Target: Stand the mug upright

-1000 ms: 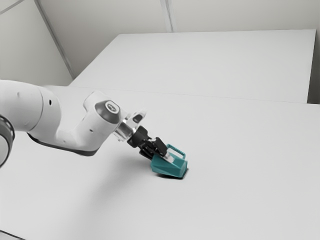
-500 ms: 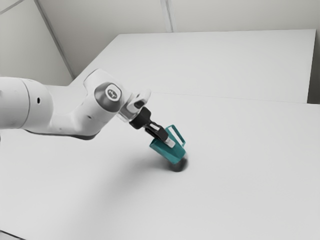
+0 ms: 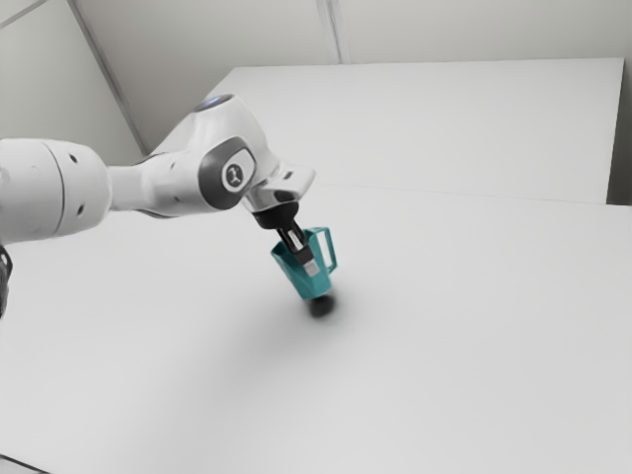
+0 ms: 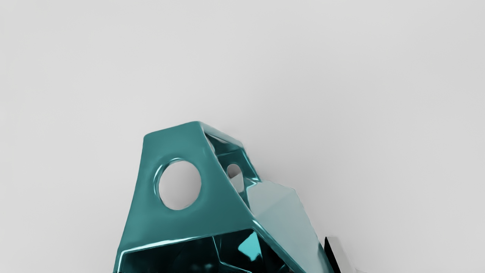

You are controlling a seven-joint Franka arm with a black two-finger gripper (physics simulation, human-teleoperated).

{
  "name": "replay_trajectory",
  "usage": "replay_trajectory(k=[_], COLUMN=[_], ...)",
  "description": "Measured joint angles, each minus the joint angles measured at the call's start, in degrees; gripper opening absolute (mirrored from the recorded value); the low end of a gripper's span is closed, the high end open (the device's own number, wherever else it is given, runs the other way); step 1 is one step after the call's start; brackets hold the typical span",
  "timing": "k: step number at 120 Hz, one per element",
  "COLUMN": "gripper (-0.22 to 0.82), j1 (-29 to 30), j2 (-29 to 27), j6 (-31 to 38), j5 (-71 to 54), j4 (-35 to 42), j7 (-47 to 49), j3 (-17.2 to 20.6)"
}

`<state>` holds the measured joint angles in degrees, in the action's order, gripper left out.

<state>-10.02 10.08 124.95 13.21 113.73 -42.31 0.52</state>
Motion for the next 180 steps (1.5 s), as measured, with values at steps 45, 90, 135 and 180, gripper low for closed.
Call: replay_trajectory(k=[45,90,135,180], gripper=[-0.17,-0.17,-0.17,0.40], j1=[-4.14,-4.89,-4.60,-4.57], j2=[6.14,8.26,10.33,8.88], j6=[3.27,16.70,24.50,24.68], j5=[-20.35,-27.73,-23.47,-22.45], j4=[-4.37,-2.41,-1.41,-1.83], j7=[5.74,11.89,16.31,16.91], j3=[0.02,-0.01,-0.04,0.01])
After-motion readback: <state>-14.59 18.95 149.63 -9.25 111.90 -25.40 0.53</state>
